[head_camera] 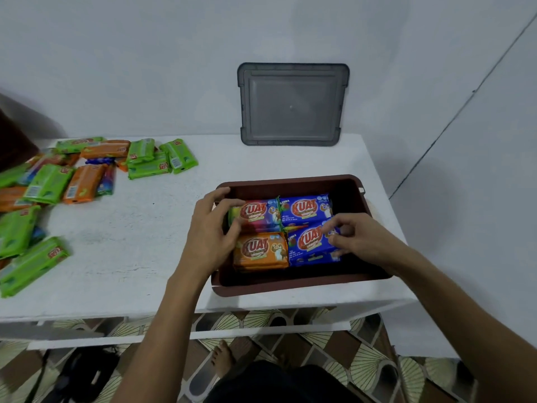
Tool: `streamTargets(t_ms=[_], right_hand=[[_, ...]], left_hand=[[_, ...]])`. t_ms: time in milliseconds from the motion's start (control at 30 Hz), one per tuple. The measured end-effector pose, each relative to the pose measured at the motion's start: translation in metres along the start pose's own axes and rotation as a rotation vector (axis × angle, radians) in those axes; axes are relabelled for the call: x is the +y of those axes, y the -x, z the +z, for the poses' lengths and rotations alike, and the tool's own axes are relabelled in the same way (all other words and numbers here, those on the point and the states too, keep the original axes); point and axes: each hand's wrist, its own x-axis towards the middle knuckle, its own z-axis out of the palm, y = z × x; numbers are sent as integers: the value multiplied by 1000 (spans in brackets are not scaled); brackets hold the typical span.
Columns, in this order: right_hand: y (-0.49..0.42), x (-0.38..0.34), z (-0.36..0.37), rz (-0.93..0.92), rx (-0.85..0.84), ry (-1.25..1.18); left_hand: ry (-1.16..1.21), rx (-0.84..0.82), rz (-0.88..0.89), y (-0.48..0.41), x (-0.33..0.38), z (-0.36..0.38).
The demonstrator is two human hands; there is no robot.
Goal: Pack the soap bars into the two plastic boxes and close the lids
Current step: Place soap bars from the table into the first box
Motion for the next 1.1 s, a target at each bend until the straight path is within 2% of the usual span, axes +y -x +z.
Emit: streamTargets(t_ms=[133,300,400,467,533,667,767,900,1033,1100], right_hand=[[-15,9,12,34,17,329],[-14,3,19,-61,31,939],[-17,-17,25,-106,93,1185],[-24,-40,29,-167,159,1179],[-38,-65,36,-253,205,1060],[-84,-110,64,-548,259,832],[-133,-139,94,-583,276,776],[-211,-163,136,-598,130,814],[-284,-174,171,-539,-80,920],[-313,-177,183,-502,-129,1003]], left_hand=[[-5,20,2,1,2,1],[-10,41,-6,3,0,1],[-9,21,5,3,-5,0],[-8,8,21,1,-10,-2],[1,11,18,-3,-19,-7],[67,-12,-17,-16,-47,-28],[26,41,-81,-37,-84,-48],[-107,112,-226,-83,-145,-80],[-246,87,-309,-136,-198,-106],[-311,55,-374,-161,-217,-113]])
